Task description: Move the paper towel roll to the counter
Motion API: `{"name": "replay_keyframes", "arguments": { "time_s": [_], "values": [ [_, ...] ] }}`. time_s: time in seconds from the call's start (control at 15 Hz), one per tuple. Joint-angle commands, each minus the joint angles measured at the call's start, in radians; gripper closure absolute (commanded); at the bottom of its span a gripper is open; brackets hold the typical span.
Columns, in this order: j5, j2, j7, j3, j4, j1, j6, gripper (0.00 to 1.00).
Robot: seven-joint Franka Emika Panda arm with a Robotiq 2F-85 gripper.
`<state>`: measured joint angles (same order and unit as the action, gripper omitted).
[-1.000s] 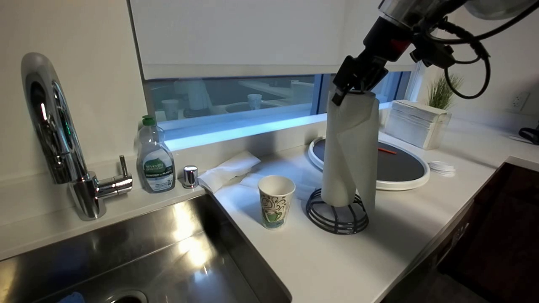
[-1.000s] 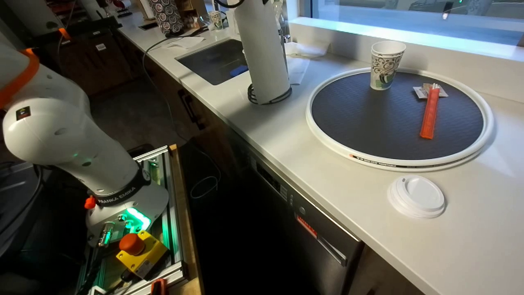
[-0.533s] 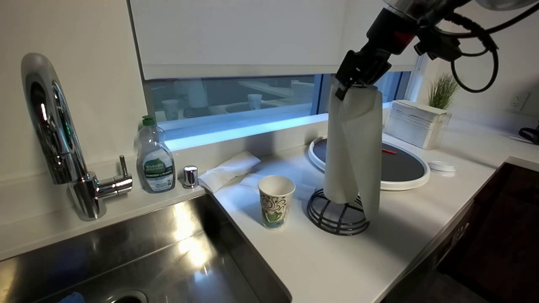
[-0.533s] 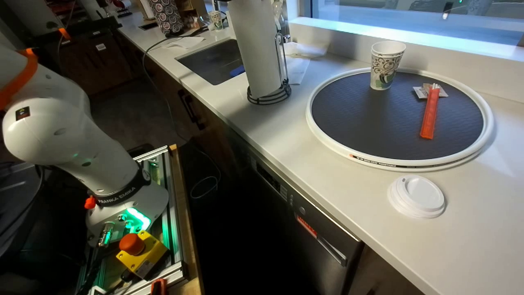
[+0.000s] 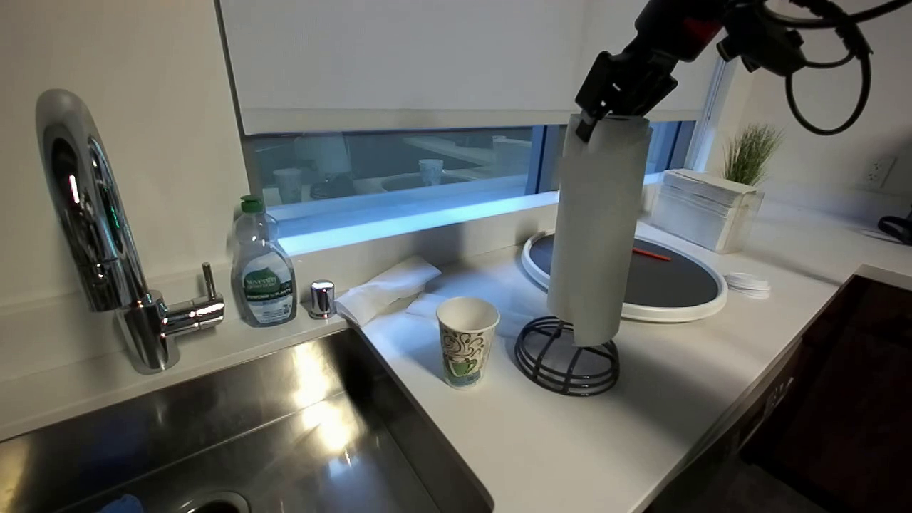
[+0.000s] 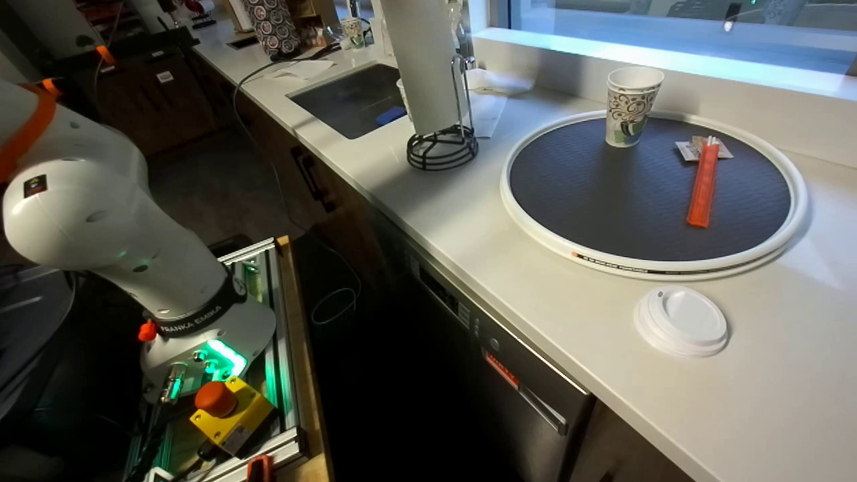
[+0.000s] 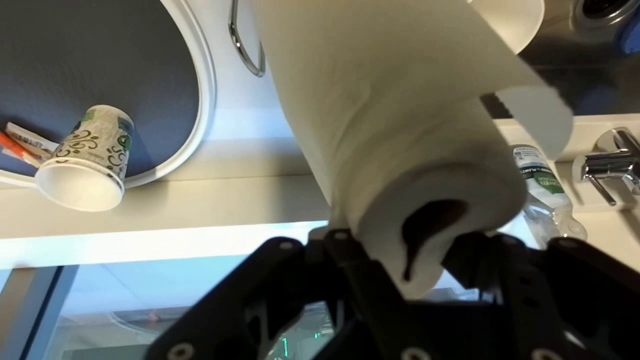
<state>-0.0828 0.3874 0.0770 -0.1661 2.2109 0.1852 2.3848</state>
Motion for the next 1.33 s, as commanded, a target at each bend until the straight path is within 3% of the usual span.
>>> {"name": "replay_keyframes", "arguments": {
  "time_s": [0.0, 0.73, 1.27],
  "values": [
    [0.039, 0.023, 0.057, -0.026, -0.050, -0.026, -0.068, 0.86],
    [0.105, 0.065, 0.250, -0.080, -0.230, -0.085, -0.223, 0.86],
    [0.084, 0.088, 0.361, -0.076, -0.289, -0.117, -0.209, 0.86]
  ]
}}
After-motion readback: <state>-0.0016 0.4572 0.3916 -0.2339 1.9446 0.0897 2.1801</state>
